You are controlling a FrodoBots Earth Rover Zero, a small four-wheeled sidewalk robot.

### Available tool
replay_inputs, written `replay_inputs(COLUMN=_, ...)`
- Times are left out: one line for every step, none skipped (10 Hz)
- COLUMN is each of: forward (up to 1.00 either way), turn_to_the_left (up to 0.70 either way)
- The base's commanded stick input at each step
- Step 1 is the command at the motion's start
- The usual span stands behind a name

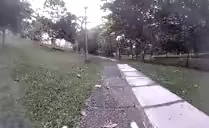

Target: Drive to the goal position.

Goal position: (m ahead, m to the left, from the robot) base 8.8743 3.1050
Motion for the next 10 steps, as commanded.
replay_inputs(forward=0.70, turn_to_the_left=-0.14)
replay_inputs(forward=0.70, turn_to_the_left=-0.14)
replay_inputs(forward=0.70, turn_to_the_left=-0.14)
replay_inputs(forward=0.70, turn_to_the_left=-0.14)
replay_inputs(forward=0.70, turn_to_the_left=-0.14)
replay_inputs(forward=0.40, turn_to_the_left=-0.38)
replay_inputs(forward=0.05, turn_to_the_left=-0.66)
replay_inputs(forward=0.00, turn_to_the_left=-0.70)
replay_inputs(forward=0.00, turn_to_the_left=-0.70)
replay_inputs(forward=0.00, turn_to_the_left=-0.70)
